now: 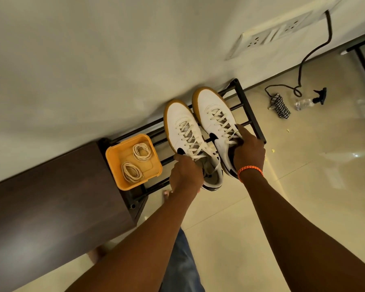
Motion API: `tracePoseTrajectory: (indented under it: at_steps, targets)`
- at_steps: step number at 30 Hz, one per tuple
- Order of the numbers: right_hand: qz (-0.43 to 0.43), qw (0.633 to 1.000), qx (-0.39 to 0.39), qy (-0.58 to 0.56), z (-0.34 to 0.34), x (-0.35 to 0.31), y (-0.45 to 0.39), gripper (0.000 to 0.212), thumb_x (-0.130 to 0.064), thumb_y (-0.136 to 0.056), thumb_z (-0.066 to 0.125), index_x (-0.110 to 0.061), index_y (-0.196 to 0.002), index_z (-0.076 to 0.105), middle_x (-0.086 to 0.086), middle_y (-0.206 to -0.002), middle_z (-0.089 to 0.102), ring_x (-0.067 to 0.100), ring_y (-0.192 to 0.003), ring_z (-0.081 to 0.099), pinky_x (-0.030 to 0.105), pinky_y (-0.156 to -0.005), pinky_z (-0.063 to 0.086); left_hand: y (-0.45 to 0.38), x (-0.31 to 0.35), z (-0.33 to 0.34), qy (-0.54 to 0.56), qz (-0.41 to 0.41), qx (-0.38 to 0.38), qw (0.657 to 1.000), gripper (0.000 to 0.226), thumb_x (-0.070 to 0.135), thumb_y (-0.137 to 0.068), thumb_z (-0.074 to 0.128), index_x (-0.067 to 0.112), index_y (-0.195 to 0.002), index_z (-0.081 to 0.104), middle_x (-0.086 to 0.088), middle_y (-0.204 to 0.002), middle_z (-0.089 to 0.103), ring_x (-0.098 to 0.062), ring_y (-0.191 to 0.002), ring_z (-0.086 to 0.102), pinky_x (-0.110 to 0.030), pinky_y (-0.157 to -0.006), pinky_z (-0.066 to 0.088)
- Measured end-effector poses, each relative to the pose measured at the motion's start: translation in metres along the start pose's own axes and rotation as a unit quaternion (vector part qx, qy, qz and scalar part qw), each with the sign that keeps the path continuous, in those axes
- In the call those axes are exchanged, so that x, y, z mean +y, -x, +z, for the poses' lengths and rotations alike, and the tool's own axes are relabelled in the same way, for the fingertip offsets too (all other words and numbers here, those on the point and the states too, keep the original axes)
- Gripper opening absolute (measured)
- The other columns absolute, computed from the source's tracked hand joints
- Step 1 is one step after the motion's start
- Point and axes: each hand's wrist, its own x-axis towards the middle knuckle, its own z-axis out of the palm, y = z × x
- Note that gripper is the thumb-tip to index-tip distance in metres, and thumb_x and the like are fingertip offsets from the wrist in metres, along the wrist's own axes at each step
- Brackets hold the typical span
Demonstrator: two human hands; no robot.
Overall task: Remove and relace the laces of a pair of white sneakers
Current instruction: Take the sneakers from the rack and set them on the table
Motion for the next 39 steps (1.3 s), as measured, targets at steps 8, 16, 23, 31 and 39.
tracePoseTrajectory:
  at_steps: [8,16,23,31,39]
  targets:
    - [-0.001,0.999,0.038,-0.017,-0.002,-0.044,0.093,0.059,0.005,-0.098,0.049,-0.026,-0.148,0.058,0.020,-0.126,0.070,0.040,-0.114,0.066,0.048,-0.105,0.050,0.045,-0.047,-0.055,-0.014,0.051,0.023,0.998,0.048,0.029,-0.106,0.058,0.004,-0.142,0.039,-0.015,-0.117,0.073,-0.036,-0.103,0.073,-0.042,-0.074,0.057]
    - [-0.034,0.998,0.039,-0.041,0.040,-0.103,0.211,0.060,0.006,-0.095,0.050,-0.025,-0.147,0.059,0.019,-0.115,0.074,0.038,-0.102,0.069,0.040,-0.093,0.053,0.085,-0.153,-0.136,-0.017,0.040,0.045,0.998,0.047,0.030,-0.107,0.054,0.006,-0.145,0.039,-0.010,-0.116,0.073,-0.029,-0.105,0.072,-0.038,-0.080,0.057]
    - [-0.025,0.997,0.040,-0.059,0.115,-0.141,0.299,0.049,0.000,-0.101,0.054,-0.019,-0.146,0.060,0.020,-0.115,0.074,0.041,-0.101,0.070,0.048,-0.092,0.056,0.077,-0.263,-0.196,-0.053,0.052,0.060,0.995,0.051,0.030,-0.107,0.052,0.005,-0.149,0.038,-0.012,-0.122,0.072,-0.031,-0.107,0.072,-0.046,-0.087,0.060]
    - [-0.059,0.998,0.006,-0.011,0.196,-0.177,0.390,0.055,-0.001,-0.099,0.053,-0.028,-0.147,0.058,0.016,-0.118,0.074,0.041,-0.102,0.070,0.052,-0.088,0.058,0.075,-0.388,-0.241,-0.014,-0.006,0.063,0.998,0.041,0.029,-0.109,0.045,0.006,-0.143,0.043,-0.013,-0.120,0.071,-0.033,-0.106,0.070,-0.046,-0.087,0.057]
    - [-0.103,0.994,-0.037,-0.010,0.255,-0.204,0.433,0.057,-0.002,-0.098,0.058,-0.026,-0.150,0.055,0.011,-0.127,0.072,0.036,-0.112,0.069,0.055,-0.091,0.059,0.064,-0.462,-0.266,0.011,-0.050,0.069,0.996,0.030,0.030,-0.108,0.042,0.011,-0.131,0.046,-0.012,-0.113,0.070,-0.034,-0.098,0.071,-0.048,-0.084,0.060]
